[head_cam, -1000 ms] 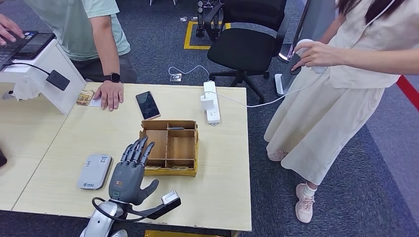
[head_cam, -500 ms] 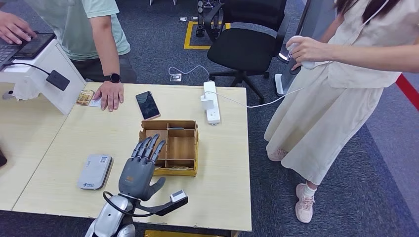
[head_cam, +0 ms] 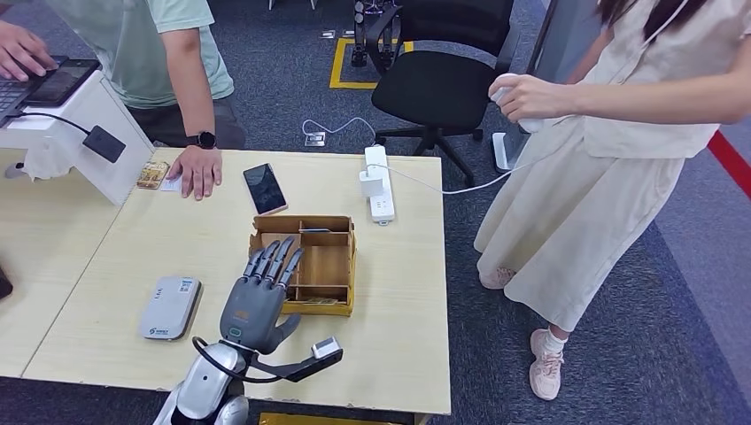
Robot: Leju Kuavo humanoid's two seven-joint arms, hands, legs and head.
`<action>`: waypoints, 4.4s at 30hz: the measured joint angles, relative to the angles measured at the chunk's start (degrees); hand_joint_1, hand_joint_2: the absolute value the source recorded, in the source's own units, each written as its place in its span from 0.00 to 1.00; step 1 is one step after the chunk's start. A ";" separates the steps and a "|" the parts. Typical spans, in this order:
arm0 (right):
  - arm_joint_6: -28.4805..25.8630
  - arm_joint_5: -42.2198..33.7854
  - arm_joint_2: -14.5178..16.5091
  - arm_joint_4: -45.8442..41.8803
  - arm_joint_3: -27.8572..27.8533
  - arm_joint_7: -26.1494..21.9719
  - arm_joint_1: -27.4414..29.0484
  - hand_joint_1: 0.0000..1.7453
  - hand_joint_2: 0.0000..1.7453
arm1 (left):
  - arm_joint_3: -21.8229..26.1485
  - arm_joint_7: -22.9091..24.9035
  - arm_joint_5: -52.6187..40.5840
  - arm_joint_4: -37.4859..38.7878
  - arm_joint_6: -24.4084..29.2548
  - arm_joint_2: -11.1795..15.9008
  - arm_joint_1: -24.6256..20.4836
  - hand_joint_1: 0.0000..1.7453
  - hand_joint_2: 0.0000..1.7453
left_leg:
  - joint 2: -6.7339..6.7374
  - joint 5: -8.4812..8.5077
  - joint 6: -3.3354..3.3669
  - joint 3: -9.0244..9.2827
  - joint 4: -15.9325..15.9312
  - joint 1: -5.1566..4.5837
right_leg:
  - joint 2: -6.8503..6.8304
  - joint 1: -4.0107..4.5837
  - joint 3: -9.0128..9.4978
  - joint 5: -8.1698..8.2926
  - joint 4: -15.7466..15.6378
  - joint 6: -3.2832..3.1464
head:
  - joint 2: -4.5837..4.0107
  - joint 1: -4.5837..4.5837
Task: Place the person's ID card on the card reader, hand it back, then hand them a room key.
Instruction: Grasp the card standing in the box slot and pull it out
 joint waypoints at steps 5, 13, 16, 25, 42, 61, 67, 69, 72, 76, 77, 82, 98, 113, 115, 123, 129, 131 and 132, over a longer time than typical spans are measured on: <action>0.05 -0.05 0.00 0.00 0.21 0.15 0.02 0.00 0.00 | -0.01 0.79 -0.57 1.32 -0.14 0.32 -1.52 0.00 1.00 | 0.00 0.00 0.00 0.00 0.00 0.00 | 0.00 0.00 0.00 0.00 0.00 0.00 | 0.01 -0.01; 0.11 -0.11 0.00 0.02 0.48 0.14 0.15 0.00 0.00 | 1.04 1.02 -0.09 4.27 -0.33 2.27 -3.86 0.00 1.00 | 0.00 0.00 0.00 -0.01 0.00 0.01 | 0.00 0.00 0.00 0.00 0.01 0.00 | 0.01 -0.01; 0.11 -0.15 0.00 0.02 0.49 0.13 0.35 0.00 0.00 | 1.90 0.99 0.25 4.99 -0.33 2.80 -4.17 0.00 1.00 | 0.00 0.00 0.00 -0.01 0.00 0.00 | 0.00 0.00 0.00 0.00 0.01 0.00 | 0.00 -0.01; 0.13 -0.31 0.00 0.02 0.49 0.12 0.65 0.00 0.00 | 3.31 0.87 0.51 6.19 -0.33 4.02 -4.25 0.00 1.00 | 0.00 0.00 0.00 -0.01 0.00 0.00 | 0.00 0.00 0.00 0.00 0.01 0.00 | 0.01 -0.01; 0.90 -0.73 -0.02 -0.30 0.37 -0.10 1.06 0.00 0.00 | 5.23 -5.99 8.66 4.03 -4.06 7.71 -1.17 0.00 1.00 | 0.00 0.00 0.00 -0.02 -0.02 0.01 | 0.01 0.01 0.01 0.00 0.02 0.00 | 0.00 -0.01; 0.86 -0.82 -0.20 -0.44 -0.40 -0.78 0.99 0.00 0.00 | 6.10 -7.11 11.88 -3.28 -5.38 12.73 4.34 0.00 1.00 | -0.02 0.00 0.00 -0.02 -0.01 0.01 | -0.02 0.00 0.01 0.00 0.02 0.00 | 0.01 -0.01; 0.87 -0.66 -0.20 -0.44 -0.46 -0.80 0.82 0.00 0.00 | 6.11 -6.22 9.65 -3.38 -5.29 12.73 4.30 0.00 1.00 | -0.01 0.00 0.00 -0.01 -0.01 0.01 | -0.01 0.00 0.01 0.00 0.02 0.00 | 0.01 0.00; 0.87 -0.66 -0.20 -0.44 -0.46 -0.80 0.70 0.00 0.00 | 6.11 -6.22 9.42 -3.38 -5.29 12.67 4.26 0.00 1.00 | -0.01 0.00 0.00 -0.01 -0.01 0.01 | -0.01 0.00 0.00 0.00 0.02 0.00 | 0.01 -0.01; 0.86 -0.65 -0.20 -0.44 -0.46 -0.80 0.62 0.00 0.00 | 6.11 -6.22 9.13 -3.36 -5.30 12.55 4.23 0.00 1.00 | -0.01 0.00 0.00 -0.01 -0.01 0.01 | -0.01 0.00 0.01 0.00 0.02 0.00 | 0.01 -0.01; 0.85 -0.56 -0.20 -0.44 -0.46 -0.78 0.62 0.00 0.00 | 6.08 -6.22 8.75 -3.05 -5.31 12.37 4.23 0.00 1.00 | -0.01 0.00 0.00 -0.01 -0.01 0.01 | 0.00 0.00 0.00 0.00 0.02 0.00 | 0.00 -0.01; 0.85 -0.54 -0.20 -0.43 -0.46 -0.78 0.61 0.00 0.00 | 6.06 -6.22 8.73 -2.92 -5.31 12.33 4.22 0.00 1.00 | -0.01 0.00 0.00 -0.01 -0.01 0.01 | 0.00 0.00 0.00 -0.01 0.02 0.00 | 0.00 -0.01; 0.85 -0.49 -0.18 -0.39 -0.46 -0.78 0.53 0.00 0.00 | 5.84 -6.22 8.73 -2.18 -5.33 11.89 4.10 0.00 1.00 | -0.01 0.00 0.00 -0.01 -0.01 0.01 | 0.00 0.00 0.00 -0.01 0.02 0.00 | 0.01 -0.01; 0.79 -0.13 -0.18 -0.33 -0.46 -0.69 0.33 0.00 0.00 | 4.85 -6.22 8.90 0.63 -5.46 10.38 2.96 0.00 1.00 | 0.00 0.00 0.00 -0.01 -0.01 0.01 | 0.00 0.01 0.00 -0.01 0.02 0.00 | 0.01 -0.01; 0.79 -0.14 -0.17 -0.31 -0.46 -0.45 0.32 0.00 0.00 | 4.78 -5.04 6.80 1.75 -3.94 8.91 1.62 1.00 1.00 | 0.00 0.00 0.00 -0.01 -0.01 0.01 | 0.00 0.00 0.00 0.00 0.02 0.00 | 0.01 0.00; 0.78 -0.14 -0.17 -0.31 -0.46 -0.45 0.32 0.00 0.00 | 4.78 -5.03 6.15 1.75 -3.23 8.58 1.28 1.00 1.00 | 0.00 0.00 0.00 -0.01 -0.01 0.01 | 0.00 0.00 0.00 0.00 0.02 0.00 | 0.02 0.00; 0.72 -0.26 -0.17 -0.31 -0.46 -0.45 0.34 0.00 0.00 | 4.77 -4.56 3.65 1.75 -0.64 7.14 0.36 1.00 1.00 | 0.00 0.00 0.00 -0.01 -0.01 0.01 | 0.00 0.00 0.00 0.00 0.02 0.00 | 0.02 -0.01; 0.69 -0.29 -0.17 -0.31 -0.46 -0.45 0.34 0.00 0.00 | 4.75 -4.36 3.57 1.75 -0.46 6.60 0.10 1.00 1.00 | 0.00 0.00 -0.01 0.00 -0.01 0.01 | 0.00 0.00 0.00 0.00 0.02 0.00 | 0.00 -0.01; 0.63 -0.29 -0.17 -0.31 -0.46 -0.45 0.34 0.00 0.00 | 4.76 -4.36 3.57 1.75 -0.42 6.56 0.05 1.00 1.00 | 0.00 0.00 -0.01 0.00 -0.01 0.01 | 0.00 0.00 0.00 0.00 0.02 0.00 | 0.00 -0.01; 0.60 -0.29 -0.17 -0.31 -0.46 -0.45 0.34 0.00 0.00 | 4.76 -4.36 3.54 1.75 -0.37 6.56 0.02 1.00 1.00 | 0.00 0.00 -0.01 0.00 -0.01 0.01 | 0.00 0.00 0.00 0.00 0.02 0.00 | 0.00 -0.01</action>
